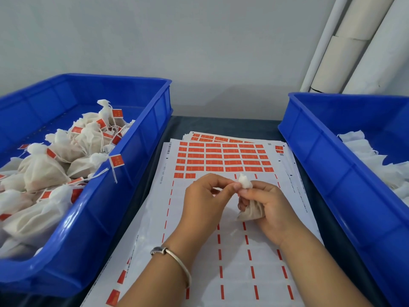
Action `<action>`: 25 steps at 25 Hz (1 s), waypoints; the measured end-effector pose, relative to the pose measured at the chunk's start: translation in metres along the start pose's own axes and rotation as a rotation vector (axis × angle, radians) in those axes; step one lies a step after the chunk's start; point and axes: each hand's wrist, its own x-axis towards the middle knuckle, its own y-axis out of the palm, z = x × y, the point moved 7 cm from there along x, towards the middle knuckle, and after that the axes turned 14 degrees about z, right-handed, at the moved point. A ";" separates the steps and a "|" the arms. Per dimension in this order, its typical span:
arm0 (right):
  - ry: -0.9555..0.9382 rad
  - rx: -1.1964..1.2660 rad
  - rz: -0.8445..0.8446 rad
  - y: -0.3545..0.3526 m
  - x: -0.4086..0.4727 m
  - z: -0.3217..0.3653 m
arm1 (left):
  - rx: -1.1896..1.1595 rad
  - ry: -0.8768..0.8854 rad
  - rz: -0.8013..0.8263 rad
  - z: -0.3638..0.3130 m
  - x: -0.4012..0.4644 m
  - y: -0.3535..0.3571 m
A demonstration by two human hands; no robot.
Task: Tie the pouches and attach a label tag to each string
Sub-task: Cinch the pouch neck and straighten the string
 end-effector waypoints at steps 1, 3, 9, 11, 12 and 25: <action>0.007 -0.014 -0.008 0.000 0.000 0.000 | 0.093 0.002 -0.004 0.000 0.001 0.000; 0.022 -0.048 -0.014 0.002 0.000 -0.001 | 0.237 0.017 -0.007 0.001 0.003 -0.002; 0.047 -0.071 0.020 0.008 0.001 -0.002 | 0.377 -0.018 -0.060 0.007 0.005 -0.005; 0.042 -0.056 0.049 0.009 0.000 0.000 | 0.384 -0.006 -0.089 0.006 0.004 -0.007; 0.040 -0.057 0.066 0.009 0.001 0.000 | 0.386 0.000 -0.104 0.006 0.004 -0.008; 0.106 -0.064 0.338 0.017 -0.001 -0.008 | 0.220 -0.209 -0.378 0.018 -0.002 -0.042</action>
